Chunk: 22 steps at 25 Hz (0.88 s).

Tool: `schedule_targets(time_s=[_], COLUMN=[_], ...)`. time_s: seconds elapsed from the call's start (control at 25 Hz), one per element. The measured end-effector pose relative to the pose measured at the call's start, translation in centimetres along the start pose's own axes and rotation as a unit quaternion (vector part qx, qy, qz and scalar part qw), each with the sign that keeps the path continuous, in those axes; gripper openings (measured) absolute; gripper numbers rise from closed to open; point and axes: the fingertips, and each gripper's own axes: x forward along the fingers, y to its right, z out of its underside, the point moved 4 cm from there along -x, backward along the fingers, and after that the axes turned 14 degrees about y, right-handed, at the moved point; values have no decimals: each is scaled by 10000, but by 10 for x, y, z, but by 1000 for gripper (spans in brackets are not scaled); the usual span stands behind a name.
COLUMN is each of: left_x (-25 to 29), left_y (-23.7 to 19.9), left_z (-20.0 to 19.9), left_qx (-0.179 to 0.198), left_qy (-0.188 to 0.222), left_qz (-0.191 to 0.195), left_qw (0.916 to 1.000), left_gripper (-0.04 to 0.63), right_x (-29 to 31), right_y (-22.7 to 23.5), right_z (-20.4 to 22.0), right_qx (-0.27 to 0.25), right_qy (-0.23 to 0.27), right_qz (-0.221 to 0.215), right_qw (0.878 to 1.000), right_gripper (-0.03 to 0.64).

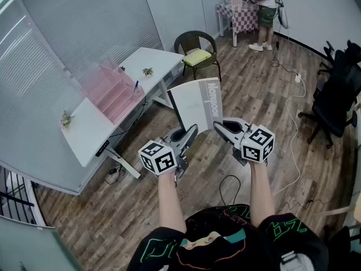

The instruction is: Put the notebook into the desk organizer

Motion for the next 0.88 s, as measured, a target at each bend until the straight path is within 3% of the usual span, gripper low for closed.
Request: schedule_targets(time_s=[0.24, 0.88], left_x=[0, -13], left_y=[-6, -5], left_z=[-6, 2], left_qx=[189, 287], left_qy=[15, 357], left_qz=[-162, -749], left_qw=[9997, 9961], left_gripper=[5, 5], right_x=[8, 18], right_y=[0, 9], right_z=[3, 16], right_qx=[-222, 213], right_qy=[19, 152], right_qz=[-98, -675], right_qw=[9997, 9974], right_gripper=[20, 21])
